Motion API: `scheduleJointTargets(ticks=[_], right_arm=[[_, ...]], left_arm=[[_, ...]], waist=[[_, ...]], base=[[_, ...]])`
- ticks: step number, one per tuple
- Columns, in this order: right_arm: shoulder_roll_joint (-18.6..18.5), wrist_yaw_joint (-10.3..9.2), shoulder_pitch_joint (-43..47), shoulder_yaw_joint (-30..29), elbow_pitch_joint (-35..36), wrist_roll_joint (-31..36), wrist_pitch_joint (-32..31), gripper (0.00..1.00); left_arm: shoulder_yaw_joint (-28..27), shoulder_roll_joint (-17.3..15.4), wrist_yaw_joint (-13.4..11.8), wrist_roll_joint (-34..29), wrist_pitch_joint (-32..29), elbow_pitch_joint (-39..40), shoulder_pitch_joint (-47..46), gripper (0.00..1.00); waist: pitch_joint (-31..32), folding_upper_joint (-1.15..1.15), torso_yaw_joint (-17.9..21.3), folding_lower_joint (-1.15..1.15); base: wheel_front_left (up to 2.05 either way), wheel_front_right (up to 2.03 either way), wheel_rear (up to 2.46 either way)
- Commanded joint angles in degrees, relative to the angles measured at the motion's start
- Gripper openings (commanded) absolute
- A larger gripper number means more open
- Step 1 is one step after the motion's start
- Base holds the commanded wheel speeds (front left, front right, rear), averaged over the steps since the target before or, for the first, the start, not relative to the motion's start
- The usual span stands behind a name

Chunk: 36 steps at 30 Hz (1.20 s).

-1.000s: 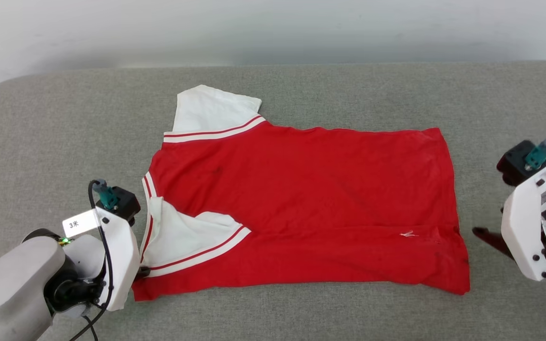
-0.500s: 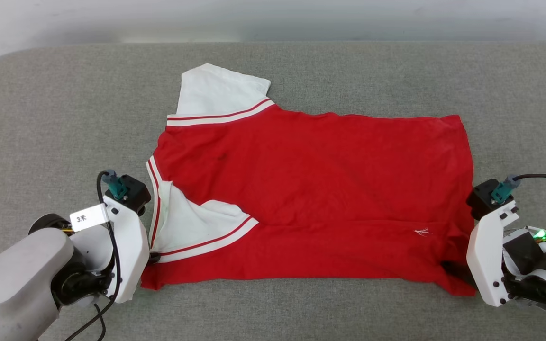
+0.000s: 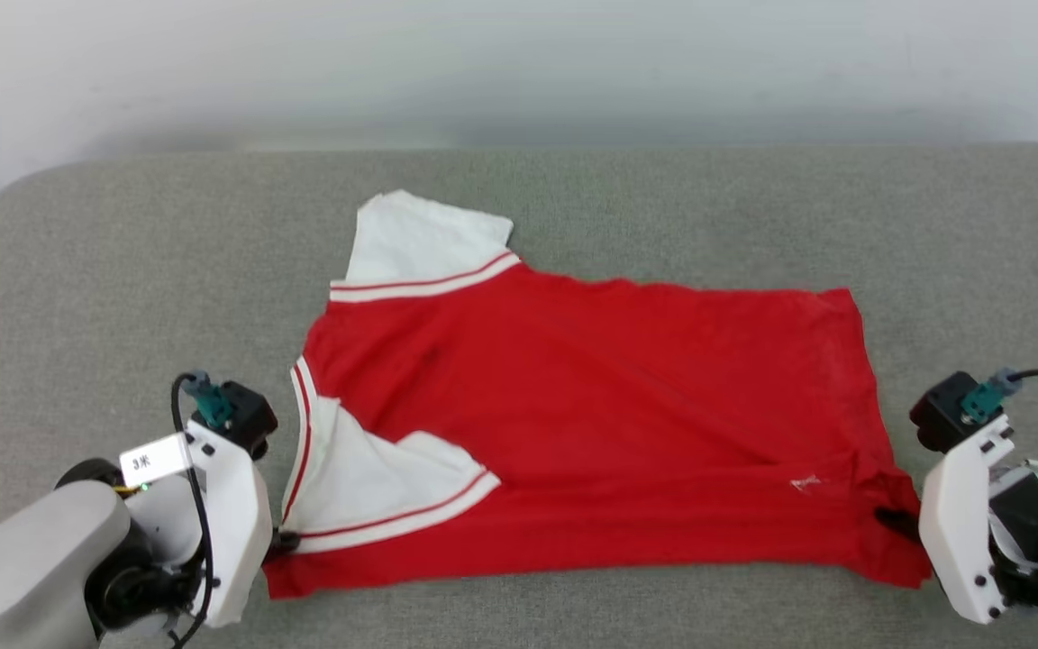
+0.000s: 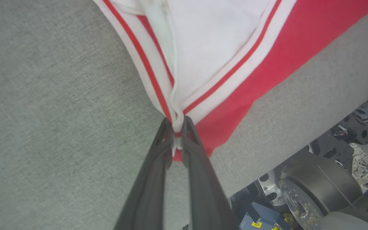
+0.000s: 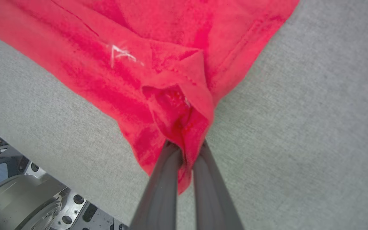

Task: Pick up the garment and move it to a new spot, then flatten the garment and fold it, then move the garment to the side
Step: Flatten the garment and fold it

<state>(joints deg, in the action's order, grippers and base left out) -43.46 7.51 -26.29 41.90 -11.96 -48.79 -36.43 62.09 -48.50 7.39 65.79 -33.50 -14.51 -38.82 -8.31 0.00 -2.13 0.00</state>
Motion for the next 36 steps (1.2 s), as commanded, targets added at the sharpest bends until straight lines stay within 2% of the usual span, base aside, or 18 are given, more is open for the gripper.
scheduleJointTargets(ticks=[1, 7, 12, 14, 15, 16, 17, 18, 22, 26, 30, 33, 36], right_arm=[[-3.16, -0.04, 2.86, -0.13, 2.4, -1.17, 0.05, 0.0], [-6.11, -0.04, 7.53, -1.55, 5.08, -2.66, -0.96, 0.0], [-4.85, -0.04, 10.43, -2.39, 4.51, -1.86, -1.26, 0.02], [-3.75, -0.04, 11.31, -2.68, 3.41, -1.24, -1.17, 0.22], [-3.17, -0.04, 11.57, -2.99, 2.88, -0.99, -0.88, 0.22], [-2.52, -0.04, 11.5, -3.53, 2.4, -0.67, -0.24, 0.43], [-1.96, -0.04, 11.66, -3.97, 2.06, -0.32, 0.33, 0.57], [-1.49, -0.04, 12.02, -4.2, 1.88, -0.06, 0.82, 1.0], [-0.4, -0.04, 12.25, -6.66, 2.65, 2.01, 4.75, 1.0], [1.02, -0.03, 11.78, -10.7, 4.27, 6.1, 11.48, 1.0], [4.86, -0.04, 11.66, -17.59, 5.95, 11.46, 20.18, 1.0], [9.27, -0.03, 12.53, -23.28, 7.48, 17.52, 26.37, 1.0], [12.37, -0.04, 13.48, -27.47, 8.59, 22.03, 29.75, 1.0]], left_arm=[[0.69, -1.1, -0.16, 0.65, -0.01, 1.89, 2.64, 0.0], [1.86, -2.16, -0.76, 0.55, 0.03, 4.77, 5.07, 0.0], [2.72, -1.42, -1.56, 0.54, 0.96, 4.53, 7.05, 0.0], [3.06, -1.0, -1.82, 0.53, 1.3, 3.7, 7.68, 0.0], [3.18, -0.82, -1.82, 0.29, 1.5, 3.27, 7.85, 0.0], [3.31, -0.69, -1.81, -0.02, 1.68, 2.84, 7.96, 0.0], [3.35, -0.53, -1.86, -0.14, 1.87, 2.47, 7.97, 0.41], [3.05, -0.48, -1.82, 0.26, 2.29, 2.24, 8.06, 1.0], [1.67, -1.31, -1.76, -0.24, 4.04, 2.73, 6.49, 1.0], [-0.65, -2.73, -2.16, 0.31, 5.95, 3.98, 4.82, 1.0], [-2.83, -4.16, -3.04, -1.83, 8.3, 5.08, 1.91, 1.0], [-4.43, -4.22, -3.97, -3.23, 9.69, 5.36, -0.77, 1.0], [-5.35, -4.16, -4.28, -4.19, 10.04, 5.5, -3.04, 1.0]], waist=[[2.13, 0.0, 0.17, 0.0], [3.03, 0.0, 0.23, 0.0], [2.54, 0.0, 0.56, 0.0], [2.2, 0.0, 0.61, 0.0], [2.06, 0.0, 0.61, 0.0], [1.95, 0.0, 0.61, 0.0], [1.91, 0.0, 0.54, 0.0], [1.95, 0.0, 0.47, 0.0], [2.51, 0.0, 0.14, 0.0], [3.39, 0.0, 0.14, 0.0], [3.57, 0.0, 0.54, 0.0], [2.91, 0.0, 1.06, 0.0], [2.12, 0.0, 1.49, 0.0]], base=[[0.0, 0.0, 0.0], [0.0, 0.0, 0.0], [0.0, 0.0, 0.0], [0.0, 0.0, 0.0], [0.0, 0.0, 0.0], [0.0, 0.0, 0.0], [0.0, 0.0, 0.0], [0.0, 0.0, 0.0], [0.0, 0.0, 0.0], [0.0, 0.0, 0.0], [0.0, 0.0, 0.0], [0.0, 0.0, 0.0], [0.0, 0.0, 0.0]])
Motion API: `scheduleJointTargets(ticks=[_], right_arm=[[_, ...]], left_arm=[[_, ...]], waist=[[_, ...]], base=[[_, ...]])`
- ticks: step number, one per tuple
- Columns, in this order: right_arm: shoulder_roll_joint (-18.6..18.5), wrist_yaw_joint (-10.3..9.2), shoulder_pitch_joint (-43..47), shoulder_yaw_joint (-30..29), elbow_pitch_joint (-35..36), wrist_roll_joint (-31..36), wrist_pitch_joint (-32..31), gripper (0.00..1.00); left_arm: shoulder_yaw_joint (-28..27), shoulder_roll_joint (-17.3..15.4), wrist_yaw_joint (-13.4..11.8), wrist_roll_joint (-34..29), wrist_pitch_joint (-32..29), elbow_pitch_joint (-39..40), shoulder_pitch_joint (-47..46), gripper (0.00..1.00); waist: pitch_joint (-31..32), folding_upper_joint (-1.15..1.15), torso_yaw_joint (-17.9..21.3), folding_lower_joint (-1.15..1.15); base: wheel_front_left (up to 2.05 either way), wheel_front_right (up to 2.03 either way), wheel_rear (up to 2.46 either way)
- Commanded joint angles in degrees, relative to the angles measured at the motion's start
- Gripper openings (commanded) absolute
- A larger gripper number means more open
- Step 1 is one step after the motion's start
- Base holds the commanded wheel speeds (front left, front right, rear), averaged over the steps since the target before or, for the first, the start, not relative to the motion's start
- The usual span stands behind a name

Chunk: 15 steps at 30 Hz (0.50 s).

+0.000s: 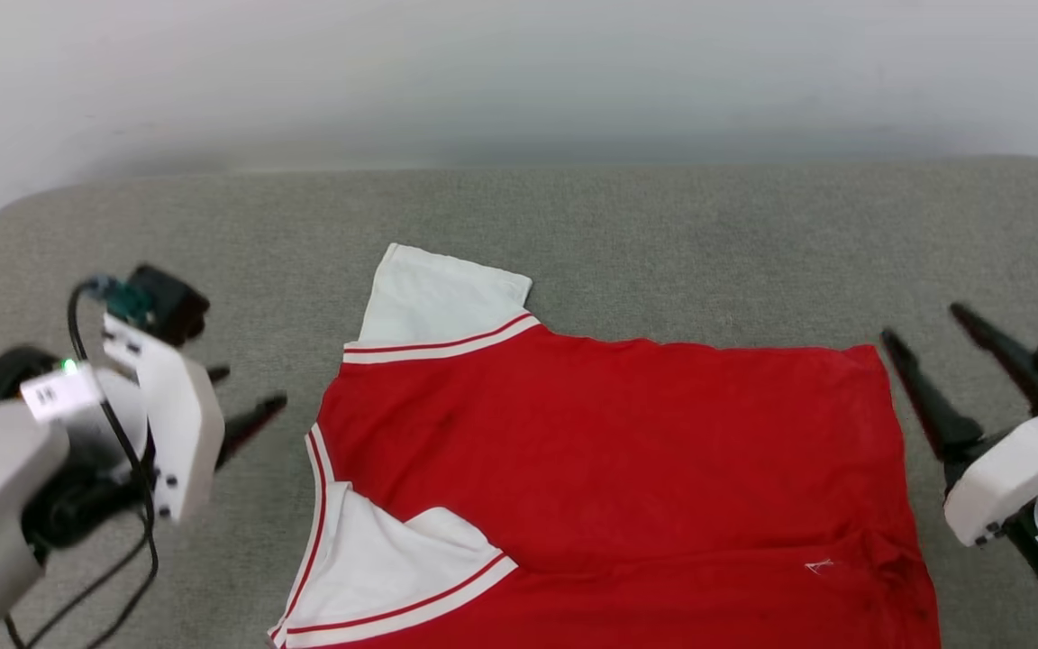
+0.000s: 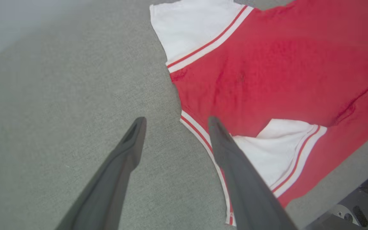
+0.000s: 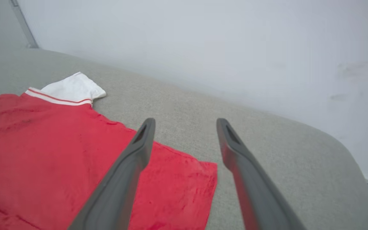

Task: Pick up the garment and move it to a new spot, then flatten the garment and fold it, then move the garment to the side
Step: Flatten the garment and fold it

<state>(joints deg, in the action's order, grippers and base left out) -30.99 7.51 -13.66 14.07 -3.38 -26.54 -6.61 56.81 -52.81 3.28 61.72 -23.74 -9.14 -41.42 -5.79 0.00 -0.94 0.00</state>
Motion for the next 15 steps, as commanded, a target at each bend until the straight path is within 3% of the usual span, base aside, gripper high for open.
scheduleJointTargets(ticks=[1, 7, 15], right_arm=[[1.91, -0.05, 1.25, -2.21, 0.98, 2.05, 1.98, 1.0], [11.91, -0.04, 4.77, -10.83, 7.12, 12.2, 8.2, 1.0], [19.15, -0.04, 7.06, -11.45, 13.44, 17.39, 11.1, 1.0]], left_arm=[[-0.78, 0.34, -0.27, -0.46, 0.38, 0.09, -1.81, 1.0], [-3.31, 0.99, 0.17, -0.83, -3.24, -1.53, -10.36, 1.0], [-5.2, 2.75, 1.77, 2.69, -13.93, -6.39, -21.51, 1.0]], waist=[[-0.87, 0.0, 0.5, 0.0], [-4.83, 0.0, 2.34, 0.0], [-12.84, 0.0, 6.11, 0.0]], base=[[0.0, 0.0, 0.0], [0.0, 0.0, 0.0], [0.0, 0.0, 0.0]])
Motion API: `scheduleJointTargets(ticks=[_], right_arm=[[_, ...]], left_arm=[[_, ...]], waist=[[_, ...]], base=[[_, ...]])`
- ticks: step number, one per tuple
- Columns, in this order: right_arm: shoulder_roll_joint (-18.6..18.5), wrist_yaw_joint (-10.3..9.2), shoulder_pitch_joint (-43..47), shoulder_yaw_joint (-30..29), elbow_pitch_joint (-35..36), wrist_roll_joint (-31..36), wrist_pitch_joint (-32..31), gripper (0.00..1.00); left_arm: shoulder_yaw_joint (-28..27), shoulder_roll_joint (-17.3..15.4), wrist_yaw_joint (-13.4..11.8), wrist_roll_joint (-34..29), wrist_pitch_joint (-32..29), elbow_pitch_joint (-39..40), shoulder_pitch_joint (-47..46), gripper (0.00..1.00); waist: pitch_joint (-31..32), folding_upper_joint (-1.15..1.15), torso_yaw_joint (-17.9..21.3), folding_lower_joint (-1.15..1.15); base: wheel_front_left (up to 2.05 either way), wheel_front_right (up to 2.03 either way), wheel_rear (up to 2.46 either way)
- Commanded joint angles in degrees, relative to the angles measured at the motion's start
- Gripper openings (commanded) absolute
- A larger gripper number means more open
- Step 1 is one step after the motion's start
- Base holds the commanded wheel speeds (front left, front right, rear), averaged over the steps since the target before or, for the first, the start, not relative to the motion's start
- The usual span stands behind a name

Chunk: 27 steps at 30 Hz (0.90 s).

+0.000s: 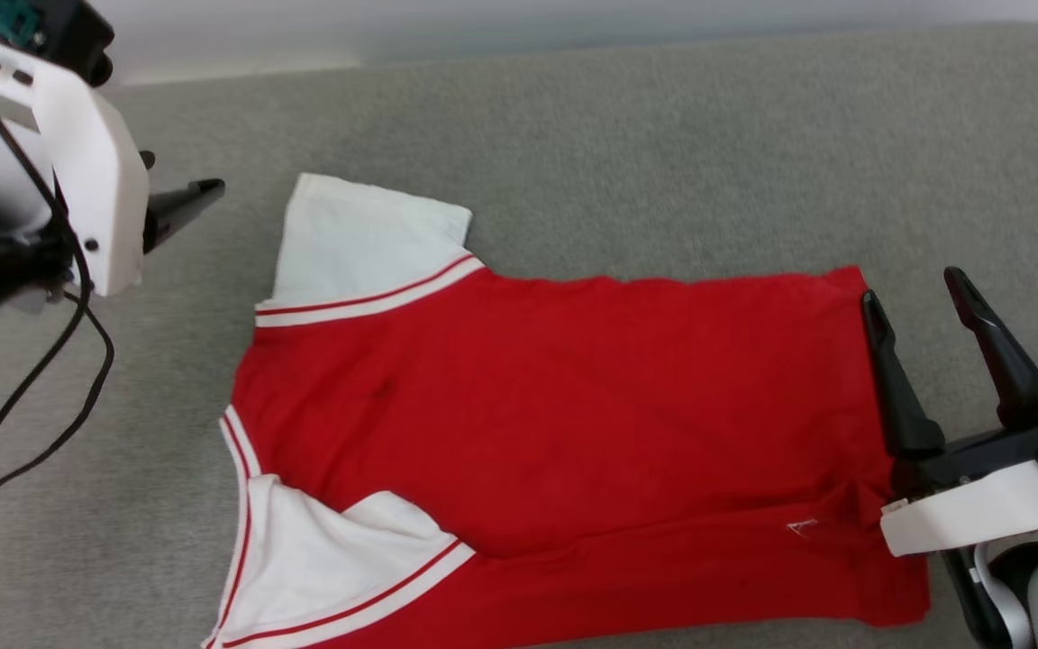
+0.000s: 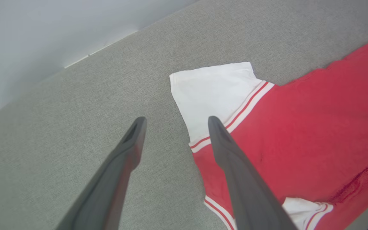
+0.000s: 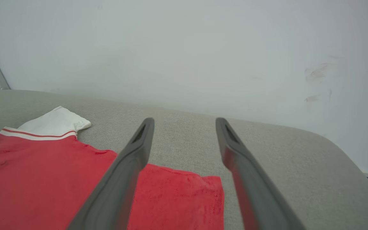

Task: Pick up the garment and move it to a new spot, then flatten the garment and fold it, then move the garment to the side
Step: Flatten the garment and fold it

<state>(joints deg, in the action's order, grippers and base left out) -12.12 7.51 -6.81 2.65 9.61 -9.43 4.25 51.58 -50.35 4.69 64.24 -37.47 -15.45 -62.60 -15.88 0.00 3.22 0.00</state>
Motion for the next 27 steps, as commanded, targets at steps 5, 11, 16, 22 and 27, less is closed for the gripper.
scheduleJointTargets(ticks=[5, 11, 16, 22, 27], right_arm=[[2.12, -0.04, -1.13, 1.39, 1.36, 0.76, 0.16, 1.0], [2.67, -0.04, -3.78, 2.78, 1.03, 0.66, 0.91, 1.0], [2.54, -0.04, -5.54, 3.68, 0.72, 0.86, 1.87, 1.0], [2.23, -0.04, -6.94, 4.2, -0.16, 1.21, 2.58, 1.0], [1.42, -0.04, -7.56, 3.76, -1.45, 1.13, 3.15, 1.0]], left_arm=[[0.37, 0.62, 0.34, 1.48, -8.11, -3.32, -5.91, 1.0], [0.67, 1.48, -0.65, 1.08, -13.16, -7.33, -10.55, 1.0], [0.77, 1.96, -1.02, 0.87, -15.02, -9.76, -12.62, 1.0], [2.45, 2.19, -0.54, -0.79, -15.74, -12.72, -12.49, 1.0], [3.87, 3.28, 0.39, 0.15, -16.64, -14.32, -9.91, 0.0]], waist=[[-7.8, 0.0, 4.53, 0.0], [-12.86, 0.0, 7.14, 0.0], [-16.26, 0.0, 8.49, 0.0], [-18.31, 0.0, 9.0, 0.0], [-18.18, 0.0, 8.84, 0.0]], base=[[0.0, 0.0, 0.0], [0.0, 0.0, 0.0], [0.0, 0.0, 0.0], [0.0, 0.0, 0.0], [0.0, 0.0, 0.0]])
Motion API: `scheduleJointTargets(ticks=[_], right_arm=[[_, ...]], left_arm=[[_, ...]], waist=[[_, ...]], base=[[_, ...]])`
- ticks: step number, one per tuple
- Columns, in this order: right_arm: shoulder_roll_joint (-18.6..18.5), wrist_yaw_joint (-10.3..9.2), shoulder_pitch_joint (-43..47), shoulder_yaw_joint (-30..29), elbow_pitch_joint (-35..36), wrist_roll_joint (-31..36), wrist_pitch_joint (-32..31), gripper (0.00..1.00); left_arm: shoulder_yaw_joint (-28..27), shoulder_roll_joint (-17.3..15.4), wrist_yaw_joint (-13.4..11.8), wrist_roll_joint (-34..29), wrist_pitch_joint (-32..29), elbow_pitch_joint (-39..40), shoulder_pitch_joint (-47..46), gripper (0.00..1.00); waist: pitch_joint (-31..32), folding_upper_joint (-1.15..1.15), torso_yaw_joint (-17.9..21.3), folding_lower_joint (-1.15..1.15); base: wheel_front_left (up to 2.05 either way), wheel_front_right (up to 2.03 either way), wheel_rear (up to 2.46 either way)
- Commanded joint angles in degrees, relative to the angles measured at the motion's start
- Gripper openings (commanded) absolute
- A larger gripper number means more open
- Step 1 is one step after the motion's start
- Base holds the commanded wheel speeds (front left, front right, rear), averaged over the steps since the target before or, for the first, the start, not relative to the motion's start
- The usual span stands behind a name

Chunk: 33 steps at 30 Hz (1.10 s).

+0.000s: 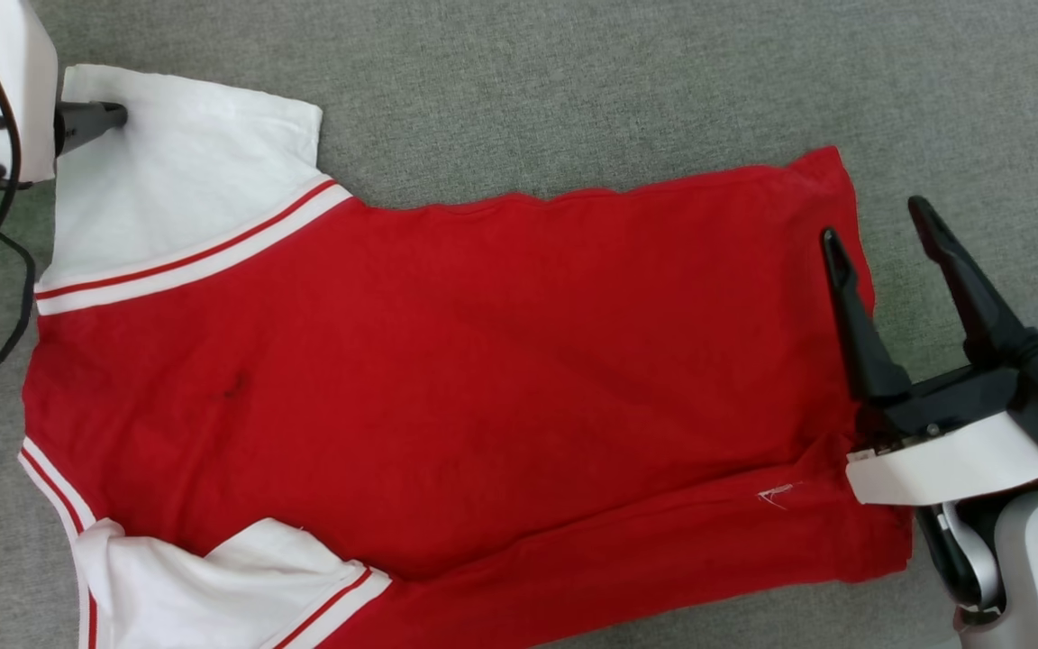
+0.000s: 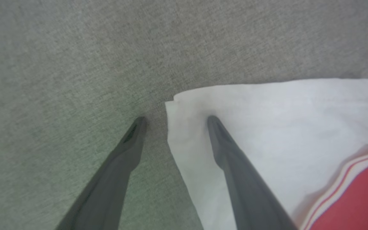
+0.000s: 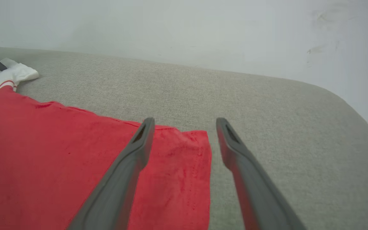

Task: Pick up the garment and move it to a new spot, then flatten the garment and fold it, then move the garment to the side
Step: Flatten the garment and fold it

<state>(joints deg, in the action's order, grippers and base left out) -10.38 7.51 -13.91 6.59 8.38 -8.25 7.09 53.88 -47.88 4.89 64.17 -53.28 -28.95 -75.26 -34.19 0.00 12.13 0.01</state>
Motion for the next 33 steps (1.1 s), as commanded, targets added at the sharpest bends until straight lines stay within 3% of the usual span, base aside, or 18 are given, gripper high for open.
scheduleJointTargets(ticks=[1, 6, 9, 15, 21, 25, 29, 33], right_arm=[[-0.44, -0.04, -0.64, -0.37, -0.45, 0.0, 0.42, 1.0], [-2.03, -0.04, -2.61, -1.81, -0.37, -0.15, -0.86, 1.0], [-4.82, -0.04, -4.39, -1.08, 0.48, -0.39, -5.29, 1.0], [-15.64, -0.04, -10.06, 3.13, 1.68, -6.02, -23.44, 1.0], [-26.8, -0.04, -17.91, 8.99, -0.86, -17.47, -43.43, 1.0], [-31.73, -0.04, -22.75, 13.05, -3.63, -24.68, -54.82, 1.0], [-33.26, -0.04, -26.8, 16.3, -6.9, -28.5, -61.98, 1.0], [-32.23, -0.04, -29.95, 18.39, -10.41, -29.58, -65.28, 1.0]], left_arm=[[1.67, 0.97, 0.42, 0.35, -0.66, -0.8, 2.91, 0.0], [2.17, 1.84, 1.36, -0.25, 1.1, -0.55, 3.08, 0.0], [2.67, 2.56, 1.94, -0.72, 3.02, 0.59, 2.99, 0.0], [4.44, 3.01, 2.46, -1.78, 6.65, 3.6, 4.11, 0.0], [5.95, 3.26, 2.47, -1.33, 9.72, 7.55, 5.05, 0.0], [7.35, 3.21, 2.49, -1.33, 11.14, 10.66, 4.98, 0.0], [8.6, 3.35, 2.5, -1.76, 12.54, 13.42, 3.85, 0.0], [9.73, 3.49, 2.51, -1.83, 13.71, 15.46, 2.76, 0.0]], waist=[[0.31, 0.0, -0.15, -0.01], [2.13, 0.0, -0.97, -0.01], [3.96, 0.0, -1.87, -0.01], [7.62, 0.0, -4.32, -0.01], [9.45, 0.0, -6.93, -0.01], [9.51, 0.0, -8.78, -0.01], [8.74, 0.0, -10.4, -0.01], [7.43, 0.0, -11.84, -0.01]], base=[[0.0, 0.0, 0.0], [0.0, 0.0, 0.0], [0.0, 0.0, 0.0], [0.0, 0.0, 0.0], [0.0, 0.0, 0.0], [0.0, 0.0, 0.0], [0.0, 0.0, 0.0], [0.0, 0.0, 0.0]])
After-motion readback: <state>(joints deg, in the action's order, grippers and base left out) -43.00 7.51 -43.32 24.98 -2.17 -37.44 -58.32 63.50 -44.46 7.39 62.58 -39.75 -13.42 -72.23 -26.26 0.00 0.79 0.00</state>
